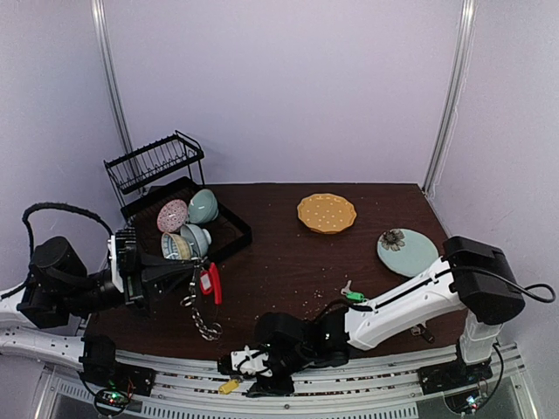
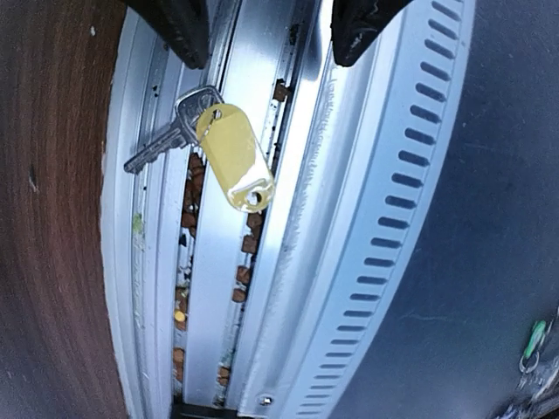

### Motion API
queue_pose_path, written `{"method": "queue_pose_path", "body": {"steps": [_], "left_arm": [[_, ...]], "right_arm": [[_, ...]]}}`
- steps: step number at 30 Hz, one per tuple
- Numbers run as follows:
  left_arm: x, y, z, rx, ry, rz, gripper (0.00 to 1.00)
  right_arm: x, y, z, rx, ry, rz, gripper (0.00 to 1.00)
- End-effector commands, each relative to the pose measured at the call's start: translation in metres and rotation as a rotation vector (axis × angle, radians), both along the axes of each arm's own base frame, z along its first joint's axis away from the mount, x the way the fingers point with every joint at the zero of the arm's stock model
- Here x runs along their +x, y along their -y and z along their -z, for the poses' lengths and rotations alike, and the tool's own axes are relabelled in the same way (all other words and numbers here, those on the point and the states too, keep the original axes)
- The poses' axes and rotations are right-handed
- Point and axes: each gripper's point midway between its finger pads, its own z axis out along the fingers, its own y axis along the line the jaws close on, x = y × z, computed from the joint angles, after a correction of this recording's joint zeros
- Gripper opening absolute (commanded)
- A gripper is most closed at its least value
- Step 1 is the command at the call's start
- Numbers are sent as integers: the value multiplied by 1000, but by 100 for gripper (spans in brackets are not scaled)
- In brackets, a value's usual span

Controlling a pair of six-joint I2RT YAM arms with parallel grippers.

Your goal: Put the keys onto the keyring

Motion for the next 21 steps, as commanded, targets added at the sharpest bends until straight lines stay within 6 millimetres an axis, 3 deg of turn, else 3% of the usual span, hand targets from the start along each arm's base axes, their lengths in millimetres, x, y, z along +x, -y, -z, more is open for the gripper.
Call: {"method": "queue_pose_path", "body": {"steps": [1,4,7,12,16,18,21], "left_arm": [[9,-29,-40,-143,-12,-90,0],[9,-30,-39,-148,-19,-92,0],[8,-28,-36,-143,-24,-82,0],[7,-29,-37,-137,-24,-81,0],[7,-30,-37,-137,-25,-77,0],[7,-30,-36,-136,-27,-79,0],[7,-31,-37,-140,-25,-79,0]], "right_arm": [[-10,-17,-12,100,154,-220,53],[-6,-25,9,4,171,-249,56],[-9,-32,11,8,179,-302,56],[-17,-27,32,-96,148,-398,52],[-6,-16,51,-209,152,-395,46],[0,-16,55,-228,171,-378,40],[10,-11,55,-260,162,-365,40]]}}
